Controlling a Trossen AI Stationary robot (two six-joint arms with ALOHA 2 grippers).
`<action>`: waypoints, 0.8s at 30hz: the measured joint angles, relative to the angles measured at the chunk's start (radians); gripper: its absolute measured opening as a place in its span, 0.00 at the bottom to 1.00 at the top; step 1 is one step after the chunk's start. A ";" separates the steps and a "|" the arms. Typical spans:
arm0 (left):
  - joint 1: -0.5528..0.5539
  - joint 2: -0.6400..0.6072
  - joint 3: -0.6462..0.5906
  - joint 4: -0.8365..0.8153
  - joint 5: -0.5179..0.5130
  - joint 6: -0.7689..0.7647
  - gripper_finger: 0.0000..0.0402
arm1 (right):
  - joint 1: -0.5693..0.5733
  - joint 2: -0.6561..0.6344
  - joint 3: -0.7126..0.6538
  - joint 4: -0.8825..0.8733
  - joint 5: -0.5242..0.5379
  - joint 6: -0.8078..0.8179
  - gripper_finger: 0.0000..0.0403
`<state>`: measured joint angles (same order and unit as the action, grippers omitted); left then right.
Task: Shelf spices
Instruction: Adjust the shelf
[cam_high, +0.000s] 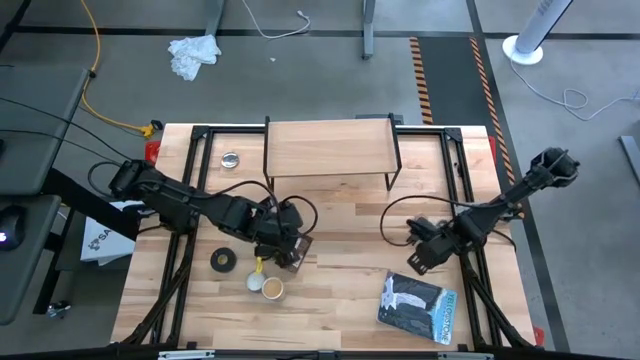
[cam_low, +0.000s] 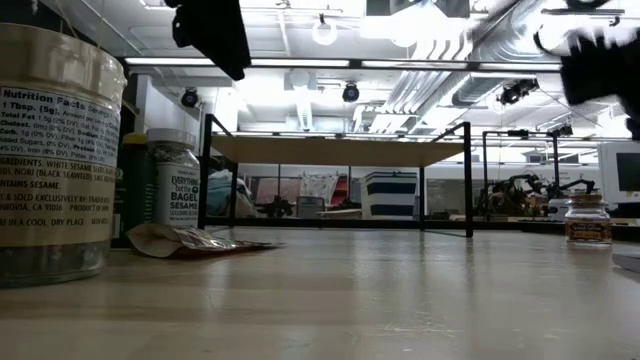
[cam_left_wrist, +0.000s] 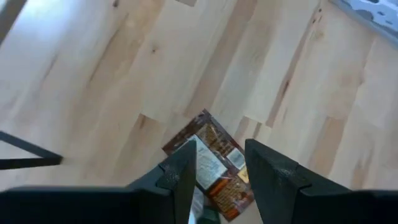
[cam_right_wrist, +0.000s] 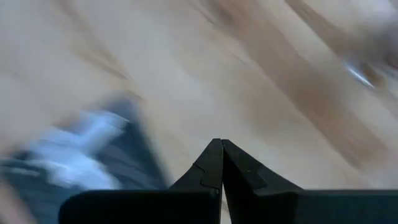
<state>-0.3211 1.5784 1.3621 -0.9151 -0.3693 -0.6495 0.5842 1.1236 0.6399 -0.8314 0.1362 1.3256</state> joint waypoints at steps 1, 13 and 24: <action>0.004 0.003 0.000 0.003 -0.003 0.010 0.34 | 0.007 0.000 0.000 0.065 0.043 -0.011 0.00; 0.028 0.117 0.001 0.282 -0.013 0.035 0.54 | -0.002 0.036 0.000 0.603 0.412 -0.143 0.00; 0.064 -0.046 0.071 0.185 -0.073 0.109 0.59 | -0.042 -0.102 0.000 0.649 0.345 -0.380 0.00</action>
<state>-0.2575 1.5320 1.4334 -0.7305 -0.4423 -0.5405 0.5426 1.0217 0.6403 -0.1820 0.4812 0.9453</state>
